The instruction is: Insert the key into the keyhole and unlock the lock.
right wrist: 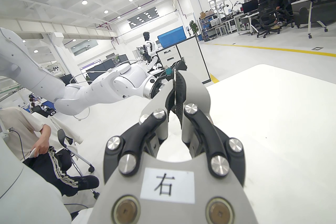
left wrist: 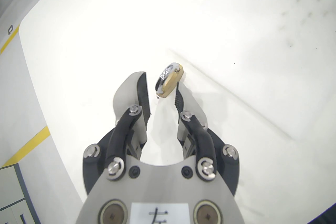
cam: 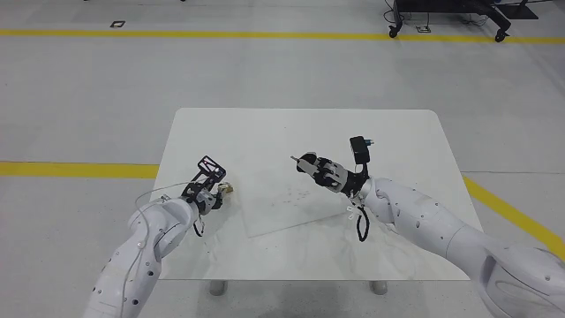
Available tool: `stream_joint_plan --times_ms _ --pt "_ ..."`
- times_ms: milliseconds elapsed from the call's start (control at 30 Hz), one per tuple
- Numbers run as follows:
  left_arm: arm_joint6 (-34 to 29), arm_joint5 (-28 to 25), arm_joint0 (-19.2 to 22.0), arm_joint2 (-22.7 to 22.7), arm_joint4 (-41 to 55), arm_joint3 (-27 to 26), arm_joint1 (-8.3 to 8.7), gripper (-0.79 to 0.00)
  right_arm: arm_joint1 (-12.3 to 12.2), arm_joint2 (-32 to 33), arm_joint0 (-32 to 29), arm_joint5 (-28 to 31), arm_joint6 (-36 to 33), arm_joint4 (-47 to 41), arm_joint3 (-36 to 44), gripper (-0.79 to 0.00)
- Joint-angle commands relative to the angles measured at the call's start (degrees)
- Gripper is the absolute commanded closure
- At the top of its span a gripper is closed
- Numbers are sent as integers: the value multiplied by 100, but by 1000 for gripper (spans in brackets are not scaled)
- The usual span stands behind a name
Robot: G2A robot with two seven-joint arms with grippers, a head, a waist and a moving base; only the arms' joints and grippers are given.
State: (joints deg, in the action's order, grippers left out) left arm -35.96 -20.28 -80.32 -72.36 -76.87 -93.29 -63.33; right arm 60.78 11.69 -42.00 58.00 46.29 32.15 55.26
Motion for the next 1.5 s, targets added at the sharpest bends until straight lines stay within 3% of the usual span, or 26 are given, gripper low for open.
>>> stream_joint_plan --times_ms 0,200,400,467,500,533,1300,1333,1400,1467 --pt "0 -17 13 7 12 14 -1 -354 0 0 0 0 0 0 0 0" --pt "35 -144 108 47 96 119 -8 -363 0 0 0 0 0 0 0 0" --pt "21 -203 295 127 163 315 -27 -302 0 0 0 0 0 0 0 0" --pt "1 -243 322 156 183 350 -31 -160 0 0 0 0 0 0 0 0" --pt "-1 -254 325 161 190 358 -31 -49 0 0 0 0 0 0 0 0" --pt "-4 -254 325 162 177 365 -30 0 0 0 0 0 0 0 0 0" --pt "431 -165 225 -22 468 307 -18 0 0 0 0 0 0 0 0 0" --pt "558 -179 207 -47 745 293 -31 0 0 0 0 0 0 0 0 0" --pt "654 -449 264 -268 2191 486 -61 0 2 9 -14 -37 -23 -12 10 0" --pt "-64 -1049 545 -358 4126 942 -82 0 26 114 -81 -223 -204 -157 157 0"
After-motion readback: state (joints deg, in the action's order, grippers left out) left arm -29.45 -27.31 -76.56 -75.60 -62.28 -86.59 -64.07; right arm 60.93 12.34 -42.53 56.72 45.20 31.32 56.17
